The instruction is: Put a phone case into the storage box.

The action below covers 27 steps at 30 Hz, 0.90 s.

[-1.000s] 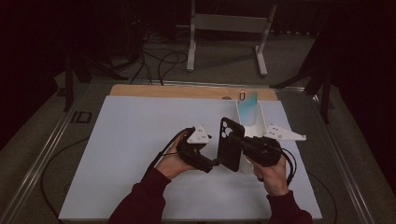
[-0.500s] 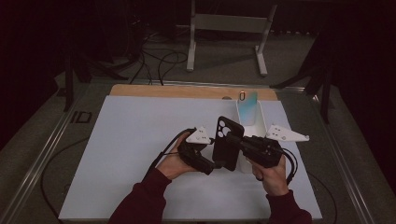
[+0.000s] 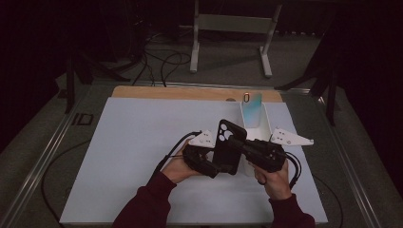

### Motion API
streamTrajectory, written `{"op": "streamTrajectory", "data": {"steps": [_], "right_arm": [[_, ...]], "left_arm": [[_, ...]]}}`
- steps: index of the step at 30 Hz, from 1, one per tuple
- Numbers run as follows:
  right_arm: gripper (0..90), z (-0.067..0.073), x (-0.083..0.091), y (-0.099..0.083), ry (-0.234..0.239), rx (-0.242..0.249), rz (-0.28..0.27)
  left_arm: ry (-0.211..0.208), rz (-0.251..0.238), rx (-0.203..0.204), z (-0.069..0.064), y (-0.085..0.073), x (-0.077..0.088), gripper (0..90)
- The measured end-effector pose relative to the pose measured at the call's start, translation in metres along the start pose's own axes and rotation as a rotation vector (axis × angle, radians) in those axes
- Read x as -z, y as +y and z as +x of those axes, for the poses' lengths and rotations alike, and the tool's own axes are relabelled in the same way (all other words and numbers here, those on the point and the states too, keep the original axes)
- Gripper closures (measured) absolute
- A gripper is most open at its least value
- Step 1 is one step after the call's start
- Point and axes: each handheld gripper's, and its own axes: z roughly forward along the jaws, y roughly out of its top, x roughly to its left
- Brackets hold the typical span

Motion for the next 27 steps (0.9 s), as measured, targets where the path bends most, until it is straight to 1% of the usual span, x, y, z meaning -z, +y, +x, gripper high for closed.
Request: {"op": "streamTrajectory", "data": {"steps": [1,2,6,8,10,12,14,16,20,21,22,23,24,25,26,27], "right_arm": [[85.3,0.0,0.0,0.0,-0.004,0.005,0.003],[85.3,0.0,0.0,-0.001,-0.008,0.006,0.005],[85.2,-0.002,0.005,-0.001,-0.01,0.022,0.001],[84.0,-0.004,0.007,-0.001,-0.009,0.024,0.002],[79.2,-0.005,0.008,-0.001,-0.01,0.034,0.012],[72.5,-0.005,0.008,-0.002,-0.026,0.047,0.023],[67.9,-0.006,0.008,-0.002,-0.041,0.053,0.033],[62.4,-0.007,0.008,-0.002,-0.056,0.057,0.045],[52.2,-0.008,0.005,-0.004,-0.072,0.064,0.064],[52.2,-0.008,0.005,-0.004,-0.072,0.064,0.064],[48.1,-0.007,0.004,-0.004,-0.071,0.067,0.072],[48.1,-0.007,0.004,-0.004,-0.071,0.067,0.072],[48.1,-0.007,0.002,-0.004,-0.069,0.067,0.084],[33.3,-0.006,-0.001,-0.004,-0.066,0.069,0.101],[33.3,-0.006,-0.001,-0.004,-0.066,0.069,0.101],[33.3,-0.005,-0.002,-0.004,-0.083,0.069,0.112]], "left_arm": [[0.007,-0.002,-0.008,-0.001,0.0,0.0,32.6],[0.013,-0.002,-0.015,-0.002,0.0,0.001,33.6],[0.019,-0.021,-0.023,-0.002,-0.001,0.004,43.7],[0.03,-0.024,-0.033,-0.003,-0.001,0.004,48.1],[0.043,-0.03,-0.039,-0.003,-0.002,0.005,55.4],[0.048,-0.033,-0.044,-0.002,-0.003,0.005,63.8],[0.044,-0.035,-0.047,-0.003,-0.003,0.005,68.2],[0.048,-0.036,-0.048,-0.003,-0.003,0.005,71.9],[0.045,-0.039,-0.041,-0.002,-0.003,0.005,78.0],[0.045,-0.039,-0.041,-0.002,-0.003,0.005,79.0],[0.048,-0.038,-0.042,-0.003,-0.004,0.005,79.0],[0.048,-0.038,-0.042,-0.003,-0.004,0.005,79.6],[0.048,-0.038,-0.042,-0.003,-0.004,0.005,79.6],[0.056,-0.041,-0.056,-0.005,-0.004,0.005,80.0],[0.056,-0.041,-0.056,-0.005,-0.004,0.005,80.1],[0.056,-0.041,-0.056,-0.005,-0.004,0.005,80.1]]}}
